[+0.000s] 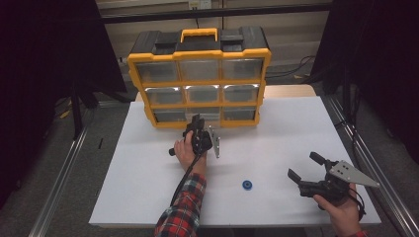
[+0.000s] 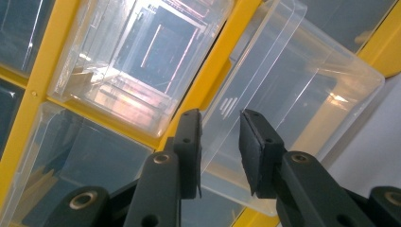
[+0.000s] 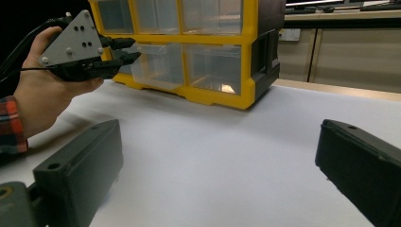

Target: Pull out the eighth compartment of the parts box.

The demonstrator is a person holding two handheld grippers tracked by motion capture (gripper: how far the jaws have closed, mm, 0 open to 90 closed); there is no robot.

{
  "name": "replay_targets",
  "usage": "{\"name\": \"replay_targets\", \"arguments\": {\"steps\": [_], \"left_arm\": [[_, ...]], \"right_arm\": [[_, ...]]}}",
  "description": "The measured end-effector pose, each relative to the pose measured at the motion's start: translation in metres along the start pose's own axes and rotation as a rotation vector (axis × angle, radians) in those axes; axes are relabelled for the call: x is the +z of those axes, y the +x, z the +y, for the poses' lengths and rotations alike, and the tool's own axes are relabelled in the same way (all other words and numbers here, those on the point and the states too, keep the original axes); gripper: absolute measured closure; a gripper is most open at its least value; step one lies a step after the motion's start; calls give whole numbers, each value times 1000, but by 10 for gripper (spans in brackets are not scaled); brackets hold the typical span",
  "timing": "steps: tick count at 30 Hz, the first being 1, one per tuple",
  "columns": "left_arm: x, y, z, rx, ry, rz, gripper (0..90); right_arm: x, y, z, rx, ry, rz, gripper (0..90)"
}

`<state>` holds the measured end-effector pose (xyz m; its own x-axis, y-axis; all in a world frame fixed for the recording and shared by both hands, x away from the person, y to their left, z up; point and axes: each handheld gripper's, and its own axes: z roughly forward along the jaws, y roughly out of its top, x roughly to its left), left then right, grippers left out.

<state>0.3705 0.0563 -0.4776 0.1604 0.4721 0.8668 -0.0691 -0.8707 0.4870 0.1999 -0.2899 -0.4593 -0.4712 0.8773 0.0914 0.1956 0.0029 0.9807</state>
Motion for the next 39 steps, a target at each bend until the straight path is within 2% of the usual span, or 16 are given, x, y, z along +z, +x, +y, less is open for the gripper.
{"name": "replay_targets", "arguments": {"steps": [1, 2, 12, 15, 19, 22, 27, 28, 32, 33, 36, 37, 39], "left_arm": [[0, -2, 0, -15, -14, 3, 698], [1, -1, -1, -12, -23, -1, 698], [-3, 1, -1, 21, -2, 6, 704], [-3, -1, -1, 1, -18, -2, 704], [-5, 0, -1, 20, -6, 1, 704], [-5, -1, -1, -4, -19, 3, 705], [-7, 0, -1, 27, -11, 4, 704], [-7, 0, -1, 18, -16, -1, 705], [-9, 0, -1, 32, -11, 8, 705], [-8, -1, -1, 21, -17, 9, 705], [-10, 0, 0, 34, -7, 5, 706], [-9, -1, -1, 22, -14, 4, 706], [-10, -1, -1, 27, -18, 4, 706]], "right_arm": [[0, 0, 0, -1, 0, -1, 10], [0, 0, 0, 3, -2, -2, 10], [0, 0, 0, 2, -2, -3, 10], [0, 0, 0, 2, -2, -3, 10], [0, 0, 0, 2, -2, -3, 10], [0, 0, 0, 2, -2, -3, 10], [0, 0, 0, 2, -2, -4, 10], [0, 0, 0, 3, -2, -3, 10], [0, 0, 0, -2, -2, -1, 10], [0, 0, 0, -1, -2, -1, 10], [0, 0, 0, -4, -4, 2, 10], [0, 0, 0, -3, -4, 2, 10], [0, 0, 0, 9, -7, -7, 10]]}}
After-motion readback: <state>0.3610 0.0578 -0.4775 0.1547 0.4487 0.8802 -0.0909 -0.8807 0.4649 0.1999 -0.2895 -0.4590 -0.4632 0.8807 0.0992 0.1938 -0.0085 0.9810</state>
